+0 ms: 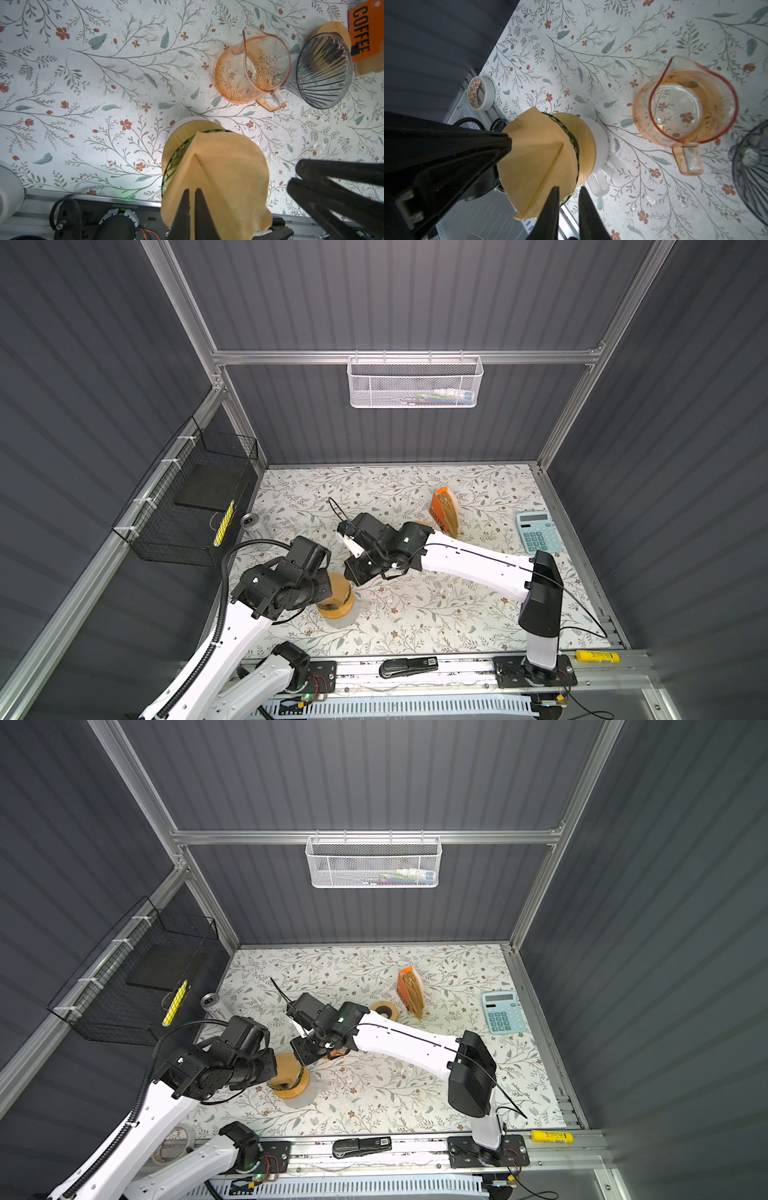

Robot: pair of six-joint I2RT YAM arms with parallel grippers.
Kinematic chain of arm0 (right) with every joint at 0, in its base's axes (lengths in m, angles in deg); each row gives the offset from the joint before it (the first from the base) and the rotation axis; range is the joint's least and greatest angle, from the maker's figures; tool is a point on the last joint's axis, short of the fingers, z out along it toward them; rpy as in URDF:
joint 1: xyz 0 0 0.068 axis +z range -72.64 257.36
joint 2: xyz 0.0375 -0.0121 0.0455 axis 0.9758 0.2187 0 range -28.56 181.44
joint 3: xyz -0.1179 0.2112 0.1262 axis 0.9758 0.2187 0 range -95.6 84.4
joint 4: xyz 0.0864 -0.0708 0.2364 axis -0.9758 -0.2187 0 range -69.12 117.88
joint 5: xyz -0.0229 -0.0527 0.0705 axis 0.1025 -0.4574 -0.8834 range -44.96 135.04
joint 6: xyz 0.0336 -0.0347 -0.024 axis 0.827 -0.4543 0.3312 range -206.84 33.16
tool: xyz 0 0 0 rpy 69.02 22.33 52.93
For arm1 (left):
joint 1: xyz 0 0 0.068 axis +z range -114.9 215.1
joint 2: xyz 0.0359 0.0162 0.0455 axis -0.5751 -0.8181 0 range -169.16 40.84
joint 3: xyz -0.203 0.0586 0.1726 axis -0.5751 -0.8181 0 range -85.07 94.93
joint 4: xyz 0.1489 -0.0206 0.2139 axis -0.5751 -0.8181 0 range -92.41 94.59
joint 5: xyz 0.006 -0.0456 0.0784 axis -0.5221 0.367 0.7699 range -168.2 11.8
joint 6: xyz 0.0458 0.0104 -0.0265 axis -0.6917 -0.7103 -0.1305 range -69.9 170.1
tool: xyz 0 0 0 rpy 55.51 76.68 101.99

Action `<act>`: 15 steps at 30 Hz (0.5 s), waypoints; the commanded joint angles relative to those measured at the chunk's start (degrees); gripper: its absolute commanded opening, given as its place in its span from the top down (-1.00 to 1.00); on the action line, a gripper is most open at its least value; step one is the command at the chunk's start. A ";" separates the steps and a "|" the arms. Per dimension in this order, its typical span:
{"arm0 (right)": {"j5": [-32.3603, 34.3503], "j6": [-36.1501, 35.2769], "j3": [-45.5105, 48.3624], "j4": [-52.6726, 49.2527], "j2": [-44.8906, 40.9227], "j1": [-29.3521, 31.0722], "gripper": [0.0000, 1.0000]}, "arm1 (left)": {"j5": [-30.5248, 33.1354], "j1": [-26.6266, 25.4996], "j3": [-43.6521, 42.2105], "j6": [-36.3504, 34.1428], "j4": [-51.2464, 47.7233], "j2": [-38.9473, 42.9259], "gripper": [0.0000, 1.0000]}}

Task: Place the coffee filter in the dripper
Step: 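Release the filter and lift both grippers away from the dripper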

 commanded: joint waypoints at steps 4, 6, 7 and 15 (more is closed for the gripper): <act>1.75 0.50 2.20 -0.51 -5.58 -0.75 0.58 | 1.56 -0.36 5.46 -0.05 -1.79 -0.40 0.80; 2.20 0.46 3.56 -0.73 -7.29 -1.66 0.58 | 1.90 -0.36 7.34 -0.89 -1.64 -1.58 0.80; 2.46 0.47 4.34 -0.76 -8.00 -2.18 0.58 | 2.14 -0.36 8.21 -1.24 -1.49 -2.26 0.79; 2.22 0.83 12.87 0.97 -15.88 -10.05 0.57 | 1.15 -0.36 12.21 -3.59 9.69 -9.11 0.74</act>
